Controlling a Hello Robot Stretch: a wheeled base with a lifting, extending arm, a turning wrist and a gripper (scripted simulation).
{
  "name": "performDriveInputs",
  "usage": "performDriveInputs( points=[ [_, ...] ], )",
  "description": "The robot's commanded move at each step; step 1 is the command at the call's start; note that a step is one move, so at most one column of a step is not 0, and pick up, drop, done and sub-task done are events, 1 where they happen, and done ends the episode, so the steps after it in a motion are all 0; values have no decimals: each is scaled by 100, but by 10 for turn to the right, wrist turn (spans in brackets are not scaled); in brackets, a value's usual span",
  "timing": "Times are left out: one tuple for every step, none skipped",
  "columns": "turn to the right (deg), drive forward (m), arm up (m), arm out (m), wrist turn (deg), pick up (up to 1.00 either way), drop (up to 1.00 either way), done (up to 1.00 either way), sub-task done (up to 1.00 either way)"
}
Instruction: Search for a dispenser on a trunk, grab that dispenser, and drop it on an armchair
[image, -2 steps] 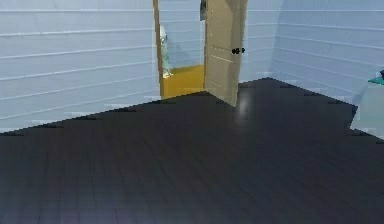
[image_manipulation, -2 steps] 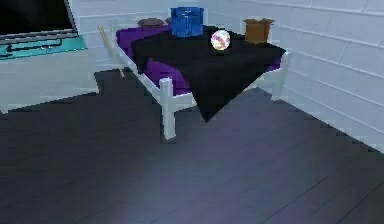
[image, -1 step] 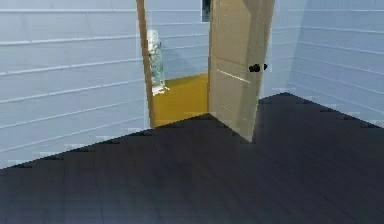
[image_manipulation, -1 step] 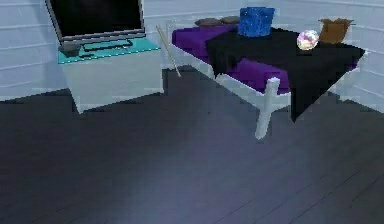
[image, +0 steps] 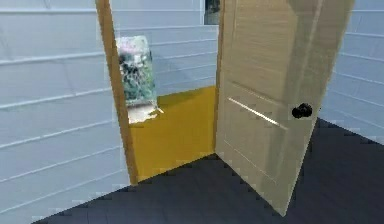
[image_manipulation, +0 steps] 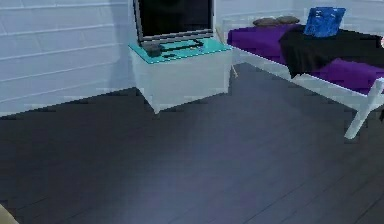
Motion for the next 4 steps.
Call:
performDriveInputs(
  points=[
    [30, 0, 0, 0, 0, 0, 0, 0, 0],
    [0, 100, 0, 0, 0, 0, 0, 0, 0],
    [0, 50, 0, 0, 0, 0, 0, 0, 0],
    [-300, 0, 0, 0, 0, 0, 0, 0, 0]
  ],
)
